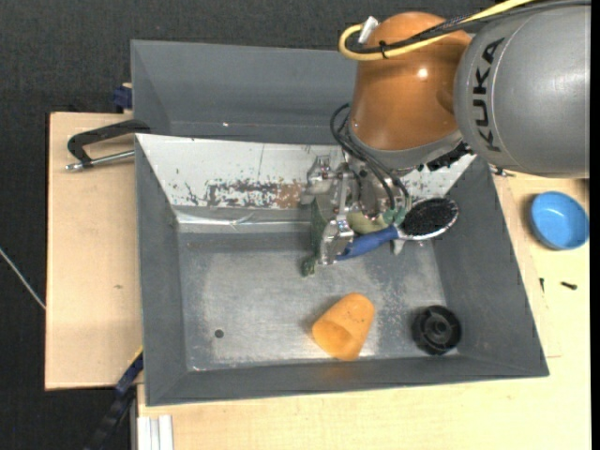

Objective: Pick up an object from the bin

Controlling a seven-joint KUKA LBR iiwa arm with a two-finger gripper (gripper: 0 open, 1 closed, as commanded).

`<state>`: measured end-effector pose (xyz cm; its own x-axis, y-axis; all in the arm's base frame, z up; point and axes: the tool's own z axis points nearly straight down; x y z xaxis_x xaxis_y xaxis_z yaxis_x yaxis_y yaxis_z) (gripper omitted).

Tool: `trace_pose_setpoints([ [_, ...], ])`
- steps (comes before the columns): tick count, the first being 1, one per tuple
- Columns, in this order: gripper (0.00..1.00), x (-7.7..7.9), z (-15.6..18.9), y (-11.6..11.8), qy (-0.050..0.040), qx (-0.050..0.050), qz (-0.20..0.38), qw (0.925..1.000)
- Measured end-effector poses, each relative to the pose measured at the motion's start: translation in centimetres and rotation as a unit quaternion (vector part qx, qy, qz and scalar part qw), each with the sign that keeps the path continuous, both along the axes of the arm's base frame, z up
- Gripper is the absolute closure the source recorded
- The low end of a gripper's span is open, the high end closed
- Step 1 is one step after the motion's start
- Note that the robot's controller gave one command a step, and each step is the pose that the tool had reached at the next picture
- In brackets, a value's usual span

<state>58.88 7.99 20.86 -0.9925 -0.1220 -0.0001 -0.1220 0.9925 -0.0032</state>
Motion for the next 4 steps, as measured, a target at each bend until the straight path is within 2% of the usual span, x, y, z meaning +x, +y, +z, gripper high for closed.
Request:
trace_pose_setpoints([
  [1, 0.0, -1.01, -9.49, -5.12, -0.0015, 0.004, -0.066, 0.9978],
  [2, 1.0, -1.08, -9.98, -5.48, -0.0009, 0.003, -0.07, 0.9976],
  [3, 0.0, -1.35, -10.06, -5.47, 0.0052, 0.002, -0.069, 0.9976],
  [4, 1.0, -1.08, -9.98, -5.49, -0.0012, 0.003, -0.07, 0.9975],
])
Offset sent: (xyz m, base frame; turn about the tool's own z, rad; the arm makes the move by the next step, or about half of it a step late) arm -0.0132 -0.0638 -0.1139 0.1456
